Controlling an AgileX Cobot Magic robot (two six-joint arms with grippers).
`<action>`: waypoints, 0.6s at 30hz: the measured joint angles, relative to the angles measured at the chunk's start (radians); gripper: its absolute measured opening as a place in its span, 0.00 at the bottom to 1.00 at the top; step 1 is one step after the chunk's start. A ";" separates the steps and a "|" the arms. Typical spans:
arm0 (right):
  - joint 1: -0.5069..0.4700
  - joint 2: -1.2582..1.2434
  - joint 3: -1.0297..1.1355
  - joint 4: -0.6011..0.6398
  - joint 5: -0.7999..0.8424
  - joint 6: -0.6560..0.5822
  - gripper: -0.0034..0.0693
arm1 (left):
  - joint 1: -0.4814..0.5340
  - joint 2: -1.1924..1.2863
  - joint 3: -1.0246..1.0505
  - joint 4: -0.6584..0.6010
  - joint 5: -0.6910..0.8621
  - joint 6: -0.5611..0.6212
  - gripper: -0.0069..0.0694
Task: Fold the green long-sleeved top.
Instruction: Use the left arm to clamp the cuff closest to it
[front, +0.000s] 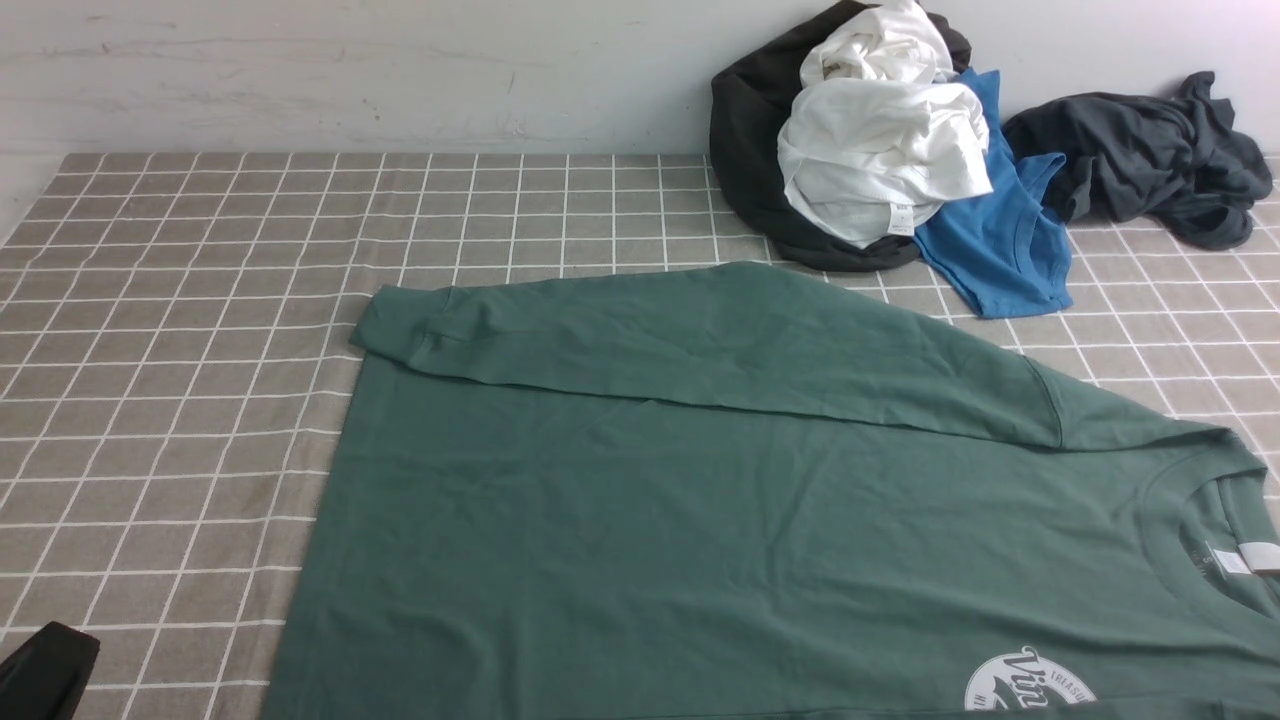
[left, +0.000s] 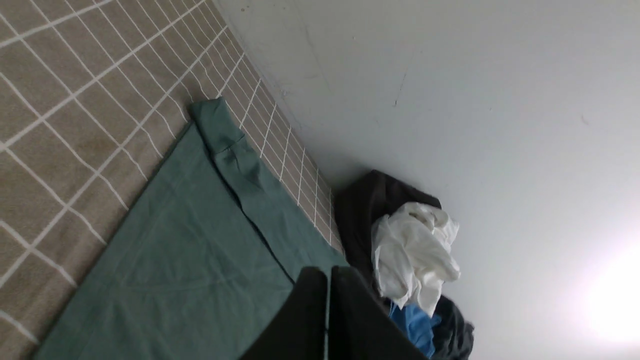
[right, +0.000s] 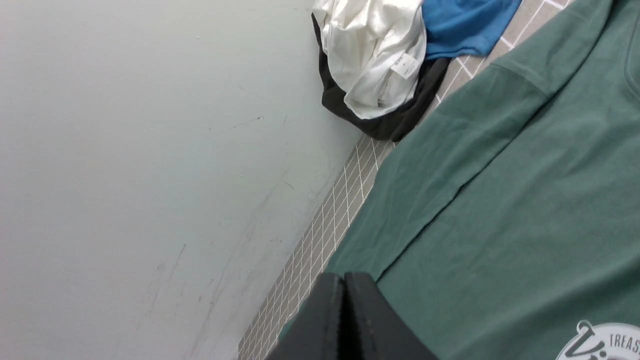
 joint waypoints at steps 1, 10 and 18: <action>0.000 0.000 0.000 -0.002 -0.019 -0.008 0.03 | 0.000 0.000 -0.028 0.009 0.042 0.069 0.08; 0.000 0.052 -0.150 -0.108 0.000 -0.300 0.03 | 0.000 0.189 -0.394 0.270 0.420 0.440 0.08; 0.007 0.453 -0.553 -0.427 0.259 -0.555 0.03 | -0.055 0.595 -0.684 0.682 0.734 0.415 0.08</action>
